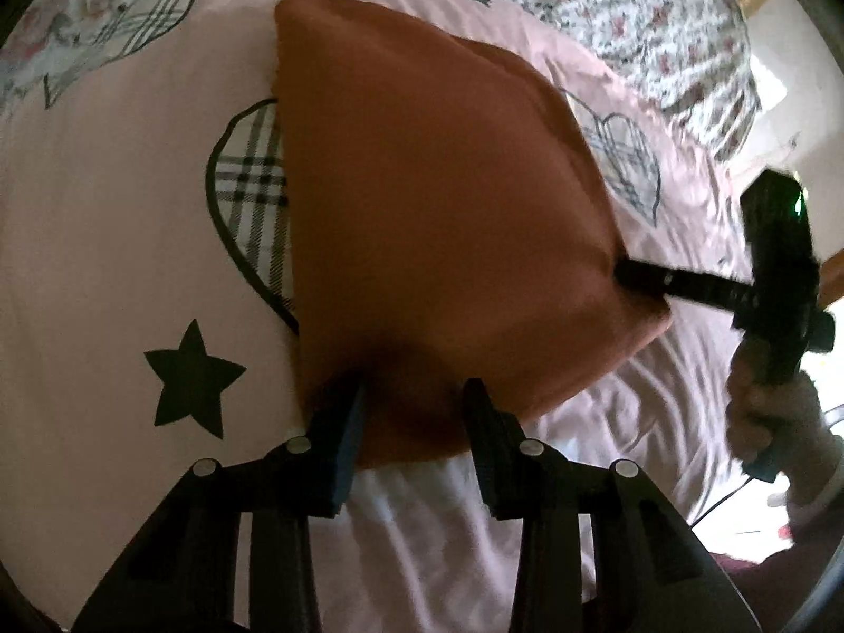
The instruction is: Fold small clothes
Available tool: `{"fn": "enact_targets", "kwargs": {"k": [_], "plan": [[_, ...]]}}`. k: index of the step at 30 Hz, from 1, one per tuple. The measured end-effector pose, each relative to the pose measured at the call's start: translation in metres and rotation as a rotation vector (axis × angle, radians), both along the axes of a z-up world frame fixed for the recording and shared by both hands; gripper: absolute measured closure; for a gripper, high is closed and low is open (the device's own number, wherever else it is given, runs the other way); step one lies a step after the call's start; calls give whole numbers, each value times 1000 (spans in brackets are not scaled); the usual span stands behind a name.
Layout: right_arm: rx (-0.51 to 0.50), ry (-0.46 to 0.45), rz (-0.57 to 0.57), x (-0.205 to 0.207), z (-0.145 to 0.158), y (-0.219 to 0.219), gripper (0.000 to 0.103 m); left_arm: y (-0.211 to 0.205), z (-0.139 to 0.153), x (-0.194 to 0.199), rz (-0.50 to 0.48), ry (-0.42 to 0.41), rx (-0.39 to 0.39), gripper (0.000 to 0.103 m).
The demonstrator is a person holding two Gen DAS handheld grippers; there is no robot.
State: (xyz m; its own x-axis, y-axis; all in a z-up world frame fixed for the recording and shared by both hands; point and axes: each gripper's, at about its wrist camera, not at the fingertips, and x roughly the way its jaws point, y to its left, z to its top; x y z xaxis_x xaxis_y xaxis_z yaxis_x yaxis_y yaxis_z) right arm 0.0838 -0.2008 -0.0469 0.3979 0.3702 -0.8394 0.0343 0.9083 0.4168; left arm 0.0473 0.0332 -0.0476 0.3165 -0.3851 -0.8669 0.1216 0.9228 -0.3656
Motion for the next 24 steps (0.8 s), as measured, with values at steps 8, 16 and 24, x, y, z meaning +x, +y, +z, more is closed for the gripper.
{"fn": "enact_targets", "kwargs": {"k": [8, 16, 24], "plan": [[-39, 5, -44, -4, -2, 7, 83, 1, -2, -6, 2, -17, -19, 65], [-66, 28, -21, -13, 3, 4, 82, -1, 2, -8, 42, -13, 16, 63], [-26, -30, -6, -41, 26, -3, 81, -3, 32, -29, 133, -16, 143, 50]]}}
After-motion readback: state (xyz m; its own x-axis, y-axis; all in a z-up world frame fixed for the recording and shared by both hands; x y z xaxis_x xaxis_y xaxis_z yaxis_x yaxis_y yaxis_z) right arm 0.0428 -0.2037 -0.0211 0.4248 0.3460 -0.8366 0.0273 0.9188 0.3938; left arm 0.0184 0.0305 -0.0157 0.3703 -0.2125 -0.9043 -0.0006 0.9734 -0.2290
